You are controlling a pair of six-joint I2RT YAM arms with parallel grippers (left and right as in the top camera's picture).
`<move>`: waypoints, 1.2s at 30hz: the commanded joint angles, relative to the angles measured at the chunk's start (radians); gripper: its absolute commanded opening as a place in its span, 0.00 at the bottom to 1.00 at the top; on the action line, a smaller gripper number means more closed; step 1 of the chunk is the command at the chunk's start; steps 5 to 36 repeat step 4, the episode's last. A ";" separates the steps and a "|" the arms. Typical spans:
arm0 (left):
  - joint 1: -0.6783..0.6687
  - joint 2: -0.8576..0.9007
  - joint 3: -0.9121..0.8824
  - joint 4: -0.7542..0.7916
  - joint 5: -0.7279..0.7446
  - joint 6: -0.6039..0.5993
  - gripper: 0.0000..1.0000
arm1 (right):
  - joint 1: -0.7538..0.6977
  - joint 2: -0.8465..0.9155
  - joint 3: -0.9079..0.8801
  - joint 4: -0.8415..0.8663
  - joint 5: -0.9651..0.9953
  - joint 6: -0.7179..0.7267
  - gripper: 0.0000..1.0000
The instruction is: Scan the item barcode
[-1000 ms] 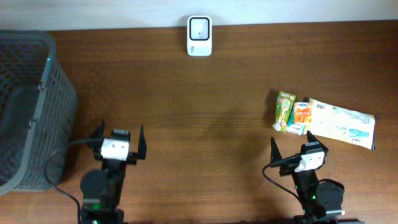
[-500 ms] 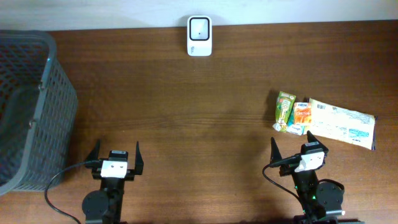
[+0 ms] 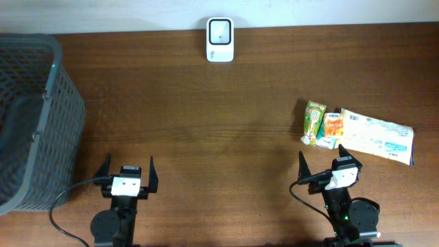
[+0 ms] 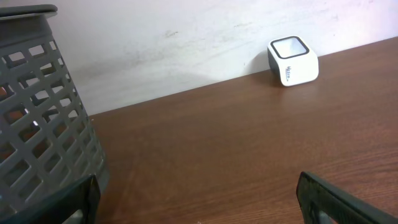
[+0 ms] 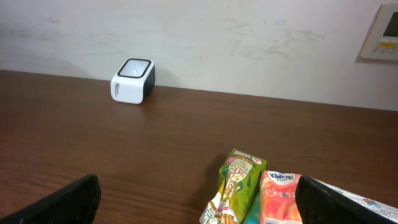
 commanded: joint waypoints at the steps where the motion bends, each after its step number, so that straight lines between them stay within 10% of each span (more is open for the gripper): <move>1: 0.004 -0.010 -0.003 -0.007 0.001 0.009 0.99 | -0.006 -0.007 -0.008 -0.001 -0.005 0.003 0.99; 36: 0.004 -0.010 -0.003 -0.007 0.001 0.009 0.99 | -0.006 -0.007 -0.008 -0.001 -0.005 0.003 0.99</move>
